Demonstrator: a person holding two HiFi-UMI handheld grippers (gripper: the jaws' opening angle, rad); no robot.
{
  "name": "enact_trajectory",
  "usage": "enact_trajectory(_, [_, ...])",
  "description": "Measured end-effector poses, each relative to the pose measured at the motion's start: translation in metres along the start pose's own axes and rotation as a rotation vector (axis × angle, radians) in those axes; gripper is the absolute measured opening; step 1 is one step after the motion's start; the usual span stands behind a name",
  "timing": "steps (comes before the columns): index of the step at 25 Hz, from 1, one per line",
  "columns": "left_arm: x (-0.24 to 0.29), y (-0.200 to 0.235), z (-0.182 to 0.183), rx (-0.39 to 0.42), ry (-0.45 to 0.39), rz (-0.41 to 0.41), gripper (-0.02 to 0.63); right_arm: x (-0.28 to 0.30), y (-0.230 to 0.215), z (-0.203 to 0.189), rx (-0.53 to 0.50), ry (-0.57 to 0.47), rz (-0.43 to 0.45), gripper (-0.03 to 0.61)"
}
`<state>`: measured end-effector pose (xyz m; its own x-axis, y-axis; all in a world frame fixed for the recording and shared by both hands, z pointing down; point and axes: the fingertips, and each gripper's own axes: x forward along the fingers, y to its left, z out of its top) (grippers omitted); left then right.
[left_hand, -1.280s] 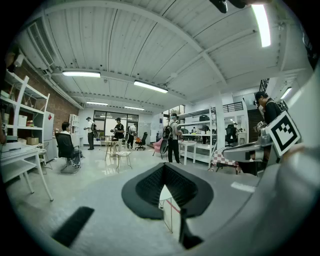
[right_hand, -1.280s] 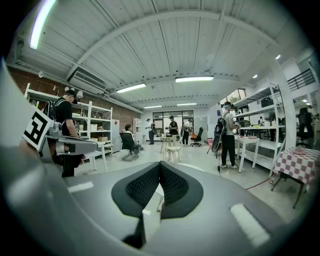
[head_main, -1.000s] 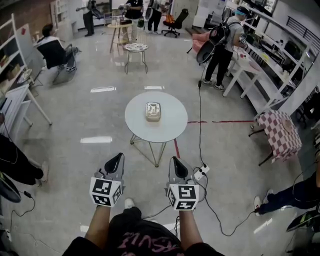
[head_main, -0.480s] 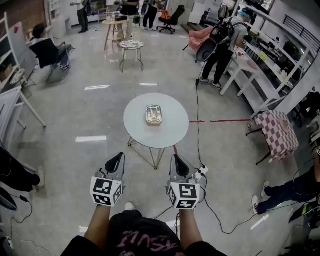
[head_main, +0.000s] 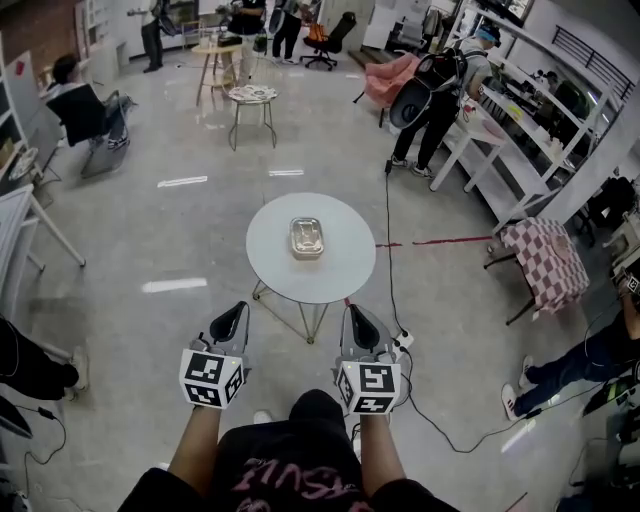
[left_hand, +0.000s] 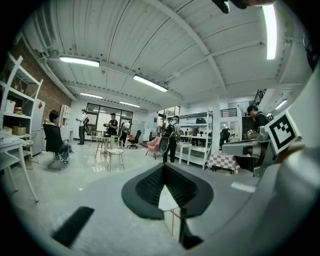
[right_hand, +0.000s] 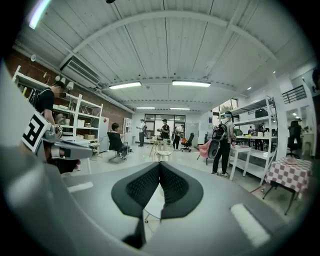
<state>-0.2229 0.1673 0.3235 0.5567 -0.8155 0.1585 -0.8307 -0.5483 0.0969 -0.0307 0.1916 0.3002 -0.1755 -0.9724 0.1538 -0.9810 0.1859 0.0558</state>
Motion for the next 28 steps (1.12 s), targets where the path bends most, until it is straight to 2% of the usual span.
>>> enact_trajectory(12, [0.03, 0.015, 0.006, 0.015, 0.005, -0.02, -0.005, 0.025, -0.014, 0.0, 0.004, 0.0, -0.041, 0.0])
enact_trajectory(28, [0.105, 0.026, 0.0, 0.028, 0.07, 0.0, -0.005, 0.093, -0.057, -0.018, 0.047, 0.042, -0.006, 0.0])
